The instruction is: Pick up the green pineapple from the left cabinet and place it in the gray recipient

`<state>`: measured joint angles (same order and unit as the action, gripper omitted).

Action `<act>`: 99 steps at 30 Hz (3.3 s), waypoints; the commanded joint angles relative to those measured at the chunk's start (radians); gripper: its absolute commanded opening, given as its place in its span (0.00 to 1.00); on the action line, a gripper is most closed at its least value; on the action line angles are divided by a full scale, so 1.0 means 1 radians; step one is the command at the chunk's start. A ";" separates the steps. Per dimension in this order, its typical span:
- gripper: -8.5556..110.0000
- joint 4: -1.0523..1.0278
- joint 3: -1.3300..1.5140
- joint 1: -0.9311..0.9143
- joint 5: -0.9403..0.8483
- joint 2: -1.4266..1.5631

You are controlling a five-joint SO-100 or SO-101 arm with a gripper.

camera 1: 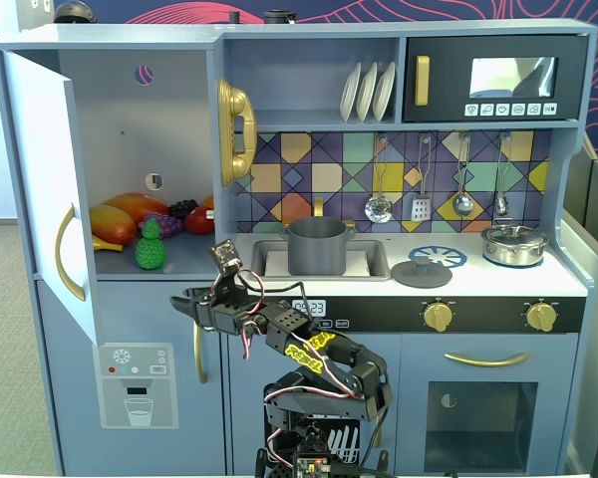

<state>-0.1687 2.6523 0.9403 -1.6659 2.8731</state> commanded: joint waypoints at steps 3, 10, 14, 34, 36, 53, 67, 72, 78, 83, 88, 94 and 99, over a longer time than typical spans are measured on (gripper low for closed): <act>0.17 0.138 -0.110 -0.087 0.038 -0.103; 0.33 0.221 -0.196 -0.103 0.060 -0.221; 0.36 0.276 -0.256 -0.104 0.054 -0.307; 0.35 0.462 -0.476 -0.137 0.077 -0.689; 0.35 0.471 -0.509 -0.141 0.071 -0.733; 0.35 0.514 -0.785 -0.163 0.060 -1.057; 0.07 0.520 -0.919 -0.123 0.006 -1.178; 0.07 0.476 -0.851 -0.066 0.037 -1.011; 0.07 0.130 -0.638 0.120 -0.066 -0.545; 0.07 0.117 -0.500 0.241 -0.152 -0.270; 0.07 0.107 -0.446 0.172 -0.213 -0.091; 0.07 0.080 -0.463 -0.169 -0.133 0.052; 0.07 0.032 -0.523 -0.492 -0.032 0.104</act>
<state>-0.1243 2.2043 0.6826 -1.7579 2.9437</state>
